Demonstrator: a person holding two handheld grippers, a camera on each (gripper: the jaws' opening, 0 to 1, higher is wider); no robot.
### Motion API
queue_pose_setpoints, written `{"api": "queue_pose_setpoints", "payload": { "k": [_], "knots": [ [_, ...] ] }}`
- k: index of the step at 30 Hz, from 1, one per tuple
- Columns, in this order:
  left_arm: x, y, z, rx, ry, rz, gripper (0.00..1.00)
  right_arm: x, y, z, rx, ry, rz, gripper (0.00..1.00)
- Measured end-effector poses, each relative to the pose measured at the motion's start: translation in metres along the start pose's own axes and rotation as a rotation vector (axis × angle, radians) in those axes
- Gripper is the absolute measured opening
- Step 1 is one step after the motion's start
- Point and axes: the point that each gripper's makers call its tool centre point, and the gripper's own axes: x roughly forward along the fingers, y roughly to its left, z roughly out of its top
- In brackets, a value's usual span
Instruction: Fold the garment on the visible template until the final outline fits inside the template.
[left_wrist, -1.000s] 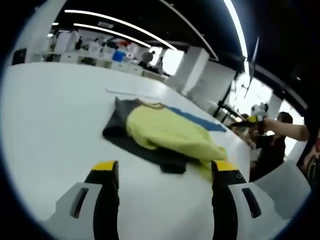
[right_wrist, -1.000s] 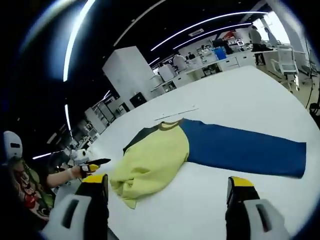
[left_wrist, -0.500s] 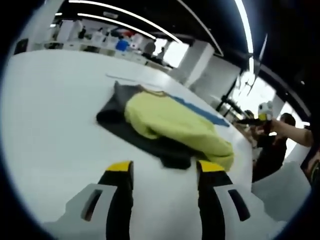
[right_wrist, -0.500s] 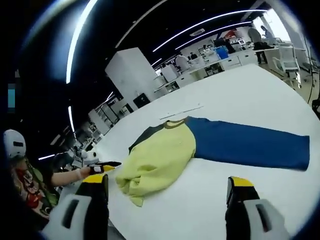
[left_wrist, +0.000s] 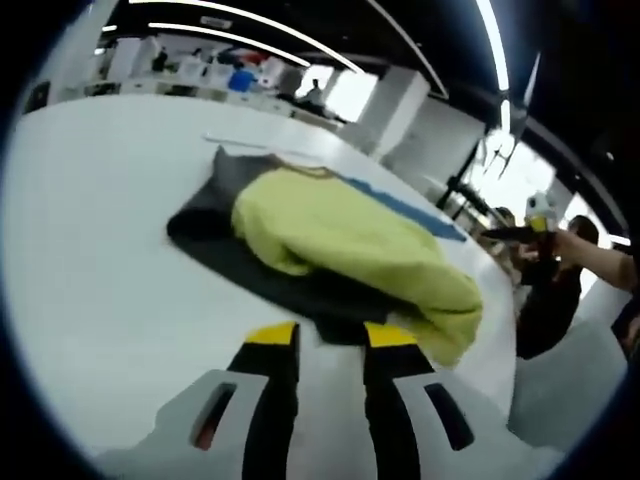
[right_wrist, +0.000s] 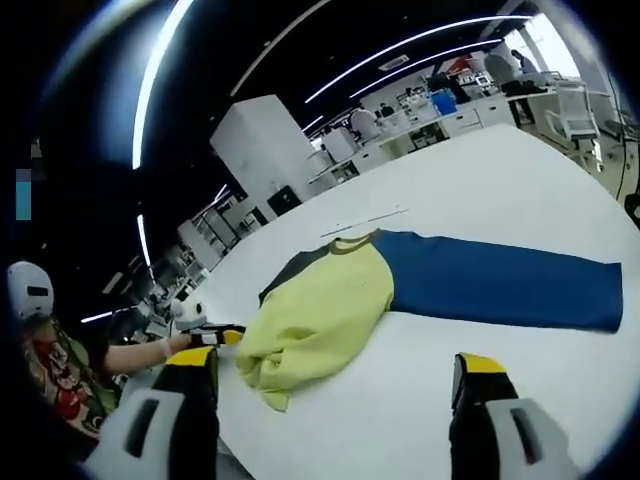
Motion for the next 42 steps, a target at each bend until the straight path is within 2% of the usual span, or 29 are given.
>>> {"api": "queue_pose_setpoints", "payload": {
  "k": [5,13,31,42],
  "knots": [
    [0.003,0.004,-0.002,-0.015,0.007,0.011,0.06,-0.003,-0.001,-0.002,0.015,-0.008,-0.005,0.96],
    [0.009,0.007,-0.001,-0.059,0.009,0.014,0.00,-0.005,-0.005,-0.005,0.026,-0.010,-0.017,0.95],
    [0.002,0.003,0.004,-0.127,-0.007,0.011,0.00,-0.002,-0.002,-0.009,0.023,0.000,-0.008,0.95],
    [-0.019,0.018,0.014,-0.153,-0.039,0.049,0.00,0.000,-0.003,-0.012,-0.030,0.025,-0.019,1.00]
  ]
}}
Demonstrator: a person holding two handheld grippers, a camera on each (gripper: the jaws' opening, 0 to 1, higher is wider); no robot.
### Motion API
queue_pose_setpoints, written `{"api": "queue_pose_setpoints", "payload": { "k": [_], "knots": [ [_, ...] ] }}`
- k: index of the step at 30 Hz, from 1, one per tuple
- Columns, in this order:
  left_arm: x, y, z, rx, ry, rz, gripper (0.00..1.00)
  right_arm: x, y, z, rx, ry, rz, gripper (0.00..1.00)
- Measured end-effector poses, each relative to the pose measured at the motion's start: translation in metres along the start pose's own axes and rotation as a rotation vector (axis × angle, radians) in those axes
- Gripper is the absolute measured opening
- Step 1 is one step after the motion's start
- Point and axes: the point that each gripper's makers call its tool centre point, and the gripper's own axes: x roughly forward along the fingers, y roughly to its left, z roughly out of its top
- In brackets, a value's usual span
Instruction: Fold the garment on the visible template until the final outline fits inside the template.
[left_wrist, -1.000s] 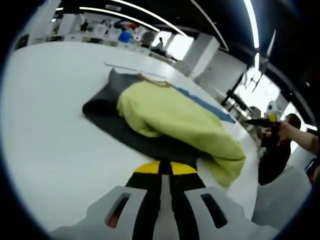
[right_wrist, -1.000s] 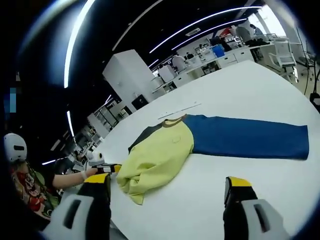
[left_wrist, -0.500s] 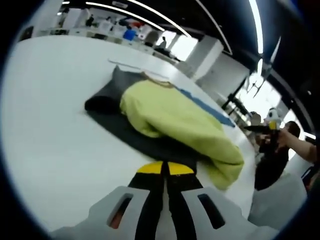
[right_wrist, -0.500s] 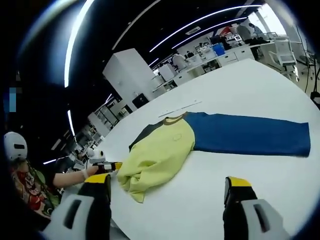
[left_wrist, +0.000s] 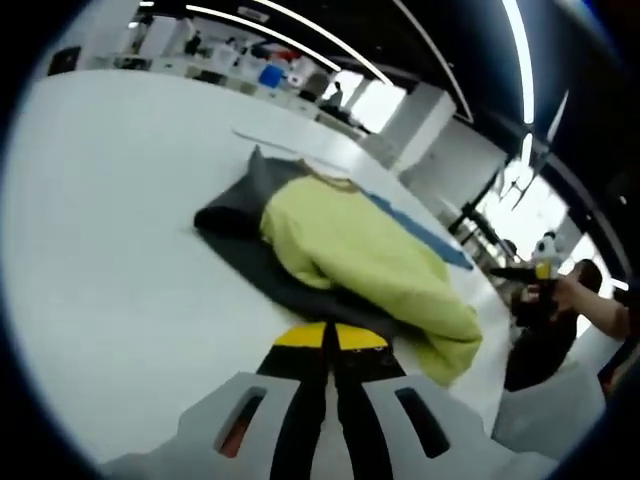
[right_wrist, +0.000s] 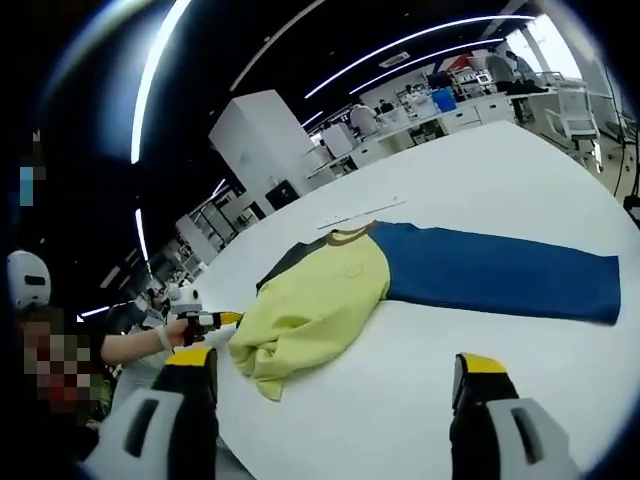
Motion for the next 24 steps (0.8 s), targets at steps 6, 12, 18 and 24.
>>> {"api": "queue_pose_setpoints", "payload": {
  "k": [6,12,18,24],
  "knots": [
    [-0.020,0.017,0.011,-0.016,-0.035,0.040,0.00,0.001,0.002,0.000,-0.040,0.019,0.001,1.00],
    [-0.044,0.040,0.022,-0.043,-0.075,0.100,0.00,0.003,0.001,-0.001,-0.034,0.023,0.000,0.99],
    [-0.070,0.066,0.034,-0.047,-0.104,0.165,0.00,0.007,0.004,-0.001,-0.030,0.029,0.010,0.99],
    [-0.094,0.095,0.050,-0.064,-0.149,0.231,0.00,0.009,0.003,-0.002,-0.029,0.037,0.010,0.98]
  ]
}}
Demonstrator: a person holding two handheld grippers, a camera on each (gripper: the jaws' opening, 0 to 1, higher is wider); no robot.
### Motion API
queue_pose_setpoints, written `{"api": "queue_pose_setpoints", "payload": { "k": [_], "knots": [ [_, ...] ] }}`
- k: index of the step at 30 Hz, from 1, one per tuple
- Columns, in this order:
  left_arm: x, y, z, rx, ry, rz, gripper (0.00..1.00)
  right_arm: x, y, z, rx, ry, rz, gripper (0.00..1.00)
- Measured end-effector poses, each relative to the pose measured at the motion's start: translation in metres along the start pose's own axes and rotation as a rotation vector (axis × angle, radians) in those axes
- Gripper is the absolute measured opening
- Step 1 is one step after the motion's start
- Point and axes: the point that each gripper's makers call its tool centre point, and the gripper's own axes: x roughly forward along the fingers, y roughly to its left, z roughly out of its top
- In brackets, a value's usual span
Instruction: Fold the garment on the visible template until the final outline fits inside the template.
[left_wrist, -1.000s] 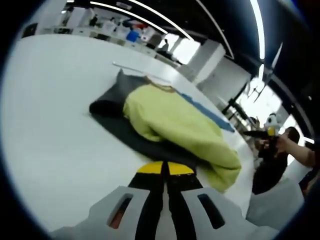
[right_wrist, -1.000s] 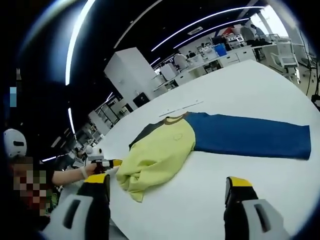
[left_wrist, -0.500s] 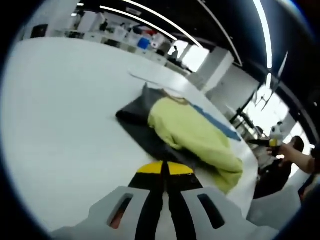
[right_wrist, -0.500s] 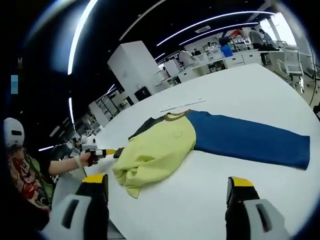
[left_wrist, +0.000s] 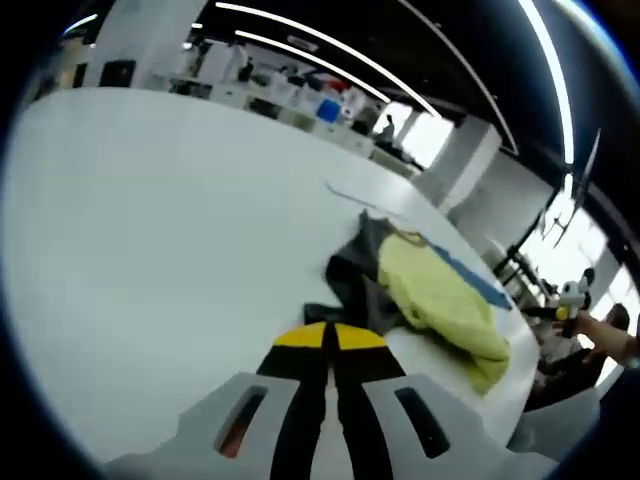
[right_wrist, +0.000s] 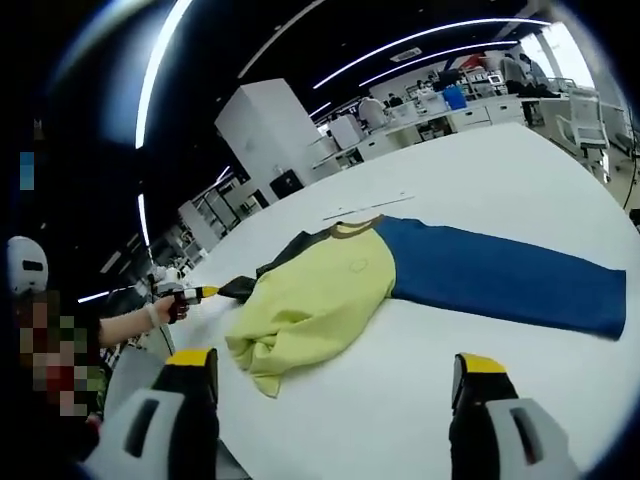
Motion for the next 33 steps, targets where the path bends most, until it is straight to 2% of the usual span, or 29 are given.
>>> {"api": "queue_pose_setpoints", "payload": {
  "k": [6,8,12,19,26,30,33],
  "knots": [
    [-0.012,0.033,0.022,0.005,-0.039,0.078,0.00,0.001,-0.001,-0.002,0.005,0.012,-0.006,0.98],
    [-0.015,0.043,0.029,-0.024,-0.061,0.096,0.00,0.001,-0.002,-0.002,0.007,0.014,-0.007,0.98],
    [-0.019,0.056,0.037,-0.008,-0.068,0.131,0.00,0.001,-0.004,-0.005,0.013,0.026,-0.016,0.98],
    [-0.017,0.097,0.065,-0.031,-0.114,0.162,0.00,0.002,-0.006,-0.007,0.023,0.036,-0.028,0.98],
    [-0.005,0.117,0.094,-0.010,-0.132,0.186,0.00,0.003,-0.008,-0.006,0.028,0.038,-0.037,0.98],
    [-0.002,0.124,0.113,-0.009,-0.162,0.192,0.00,0.002,-0.011,-0.009,0.031,0.050,-0.046,0.98],
    [-0.001,0.129,0.120,0.030,-0.154,0.212,0.00,0.003,-0.013,-0.010,0.037,0.053,-0.052,0.98]
  ]
}}
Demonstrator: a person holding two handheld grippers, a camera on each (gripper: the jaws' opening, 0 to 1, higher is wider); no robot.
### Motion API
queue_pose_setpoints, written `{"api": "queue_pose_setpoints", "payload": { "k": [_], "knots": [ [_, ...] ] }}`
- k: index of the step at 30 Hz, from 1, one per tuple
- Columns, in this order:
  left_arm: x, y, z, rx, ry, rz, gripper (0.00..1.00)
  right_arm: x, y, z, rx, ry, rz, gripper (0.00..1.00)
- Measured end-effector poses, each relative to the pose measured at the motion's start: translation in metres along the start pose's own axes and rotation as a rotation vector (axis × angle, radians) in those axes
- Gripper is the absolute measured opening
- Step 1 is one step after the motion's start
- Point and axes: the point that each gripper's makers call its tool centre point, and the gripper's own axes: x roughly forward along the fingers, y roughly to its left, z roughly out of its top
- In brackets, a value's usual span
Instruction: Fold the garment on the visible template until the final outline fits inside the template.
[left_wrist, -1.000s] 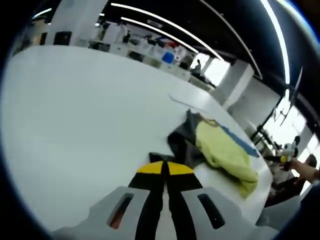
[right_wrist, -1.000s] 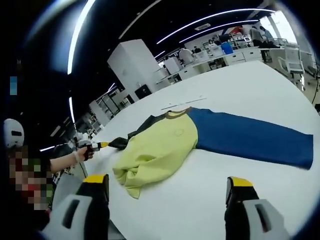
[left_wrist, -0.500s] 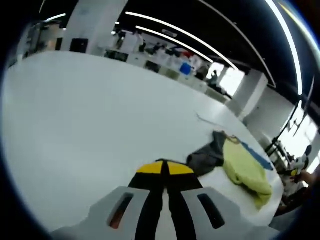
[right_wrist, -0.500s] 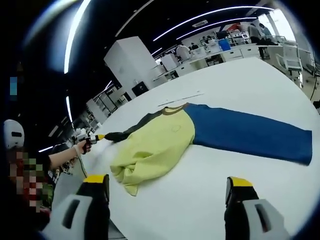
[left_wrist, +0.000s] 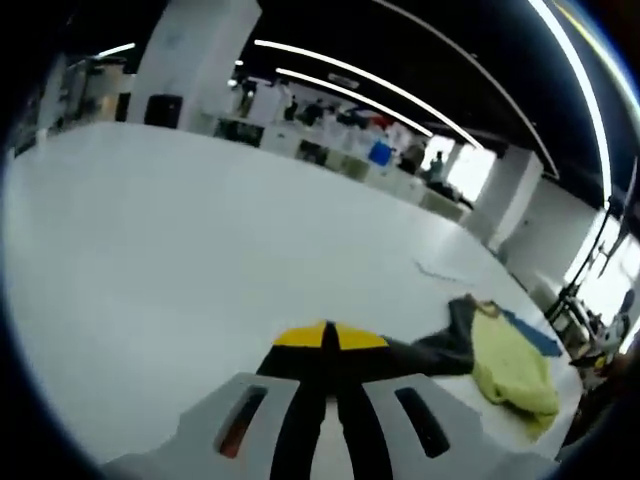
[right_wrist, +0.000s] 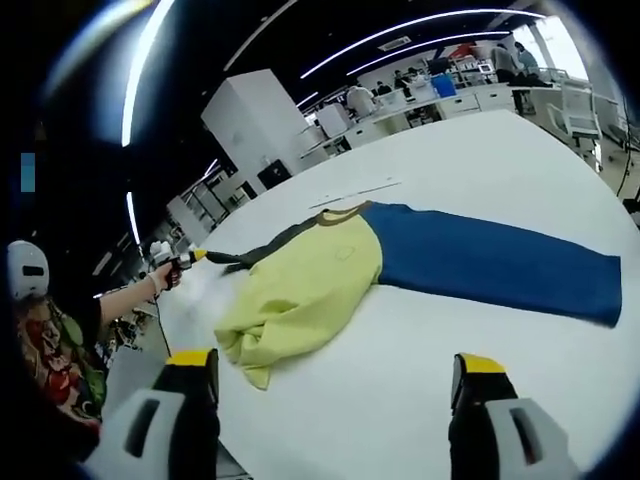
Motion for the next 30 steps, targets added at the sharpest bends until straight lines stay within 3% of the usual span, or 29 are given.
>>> {"api": "queue_pose_setpoints", "payload": {
  "k": [5,7,9,12,21,27,30],
  "knots": [
    [0.001,0.019,0.008,-0.030,-0.038,0.025,0.00,0.003,-0.001,-0.002,0.003,0.007,-0.002,0.98],
    [0.001,0.028,0.001,-0.011,-0.033,0.043,0.00,0.004,-0.001,-0.003,0.007,0.009,-0.003,0.98],
    [0.000,0.042,-0.010,-0.047,-0.026,0.071,0.00,0.005,-0.002,-0.003,0.014,0.005,-0.003,0.98],
    [0.001,0.056,-0.034,-0.067,0.023,0.104,0.00,0.006,-0.003,-0.005,0.016,0.015,-0.005,0.98],
    [0.002,0.065,-0.076,-0.091,0.102,0.151,0.00,0.004,-0.008,-0.003,0.024,0.023,-0.017,0.98],
    [-0.002,0.062,-0.077,-0.107,0.097,0.164,0.00,0.004,-0.009,-0.002,0.024,0.019,-0.021,0.98],
    [-0.006,0.059,-0.079,-0.070,0.114,0.171,0.00,0.005,-0.009,-0.002,0.021,0.022,-0.019,0.97]
  ]
}}
